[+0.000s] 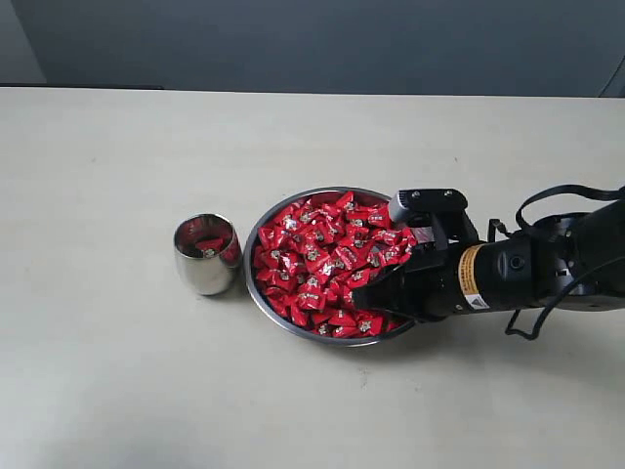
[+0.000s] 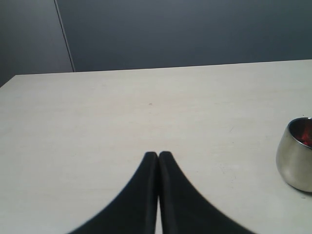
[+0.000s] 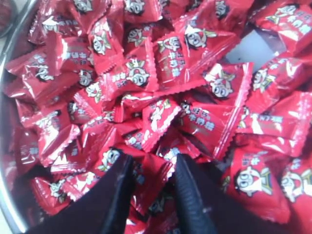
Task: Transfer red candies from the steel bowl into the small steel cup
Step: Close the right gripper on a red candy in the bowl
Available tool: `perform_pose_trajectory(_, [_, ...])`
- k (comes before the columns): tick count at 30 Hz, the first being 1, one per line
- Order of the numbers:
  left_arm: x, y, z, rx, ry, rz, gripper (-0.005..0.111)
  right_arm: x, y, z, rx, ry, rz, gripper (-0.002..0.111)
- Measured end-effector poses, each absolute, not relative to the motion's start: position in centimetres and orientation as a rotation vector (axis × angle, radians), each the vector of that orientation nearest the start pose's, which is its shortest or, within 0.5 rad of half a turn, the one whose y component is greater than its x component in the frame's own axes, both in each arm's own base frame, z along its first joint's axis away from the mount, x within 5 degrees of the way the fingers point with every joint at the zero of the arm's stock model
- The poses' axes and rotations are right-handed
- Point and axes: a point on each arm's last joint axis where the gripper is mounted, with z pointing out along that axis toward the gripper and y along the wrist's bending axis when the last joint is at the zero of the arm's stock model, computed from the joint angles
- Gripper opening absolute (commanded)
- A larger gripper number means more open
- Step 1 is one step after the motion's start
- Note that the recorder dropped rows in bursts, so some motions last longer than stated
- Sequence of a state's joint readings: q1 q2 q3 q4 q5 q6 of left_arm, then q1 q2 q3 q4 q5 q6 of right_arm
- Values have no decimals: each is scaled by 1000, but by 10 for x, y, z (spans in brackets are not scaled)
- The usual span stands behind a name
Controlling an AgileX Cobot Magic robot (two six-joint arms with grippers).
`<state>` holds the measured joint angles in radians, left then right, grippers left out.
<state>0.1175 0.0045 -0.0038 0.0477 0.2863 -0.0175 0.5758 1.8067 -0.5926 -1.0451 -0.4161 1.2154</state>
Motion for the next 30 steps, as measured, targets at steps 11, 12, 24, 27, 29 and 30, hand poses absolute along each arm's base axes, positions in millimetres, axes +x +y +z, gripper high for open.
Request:
perform_pose_trajectory(11, [54, 8, 188, -89, 1769, 117, 0, 222, 182, 105, -622, 2480, 768, 30])
perform_pose_trajectory(12, [54, 8, 188, -89, 1769, 117, 0, 222, 182, 105, -624, 2482, 760, 30])
perform_pose_trajectory(24, [54, 8, 188, -89, 1769, 117, 0, 223, 177, 131, -662, 2402, 682, 30])
perform_pose_trajectory(27, [54, 8, 188, -89, 1769, 117, 0, 223, 176, 131, -660, 2409, 670, 30])
perform_pose_trajectory(29, [54, 8, 188, -89, 1769, 117, 0, 223, 175, 130, -651, 2419, 654, 30])
perform_pose_trajectory(30, [54, 8, 188, -89, 1769, 117, 0, 224, 173, 129, -626, 2439, 629, 30])
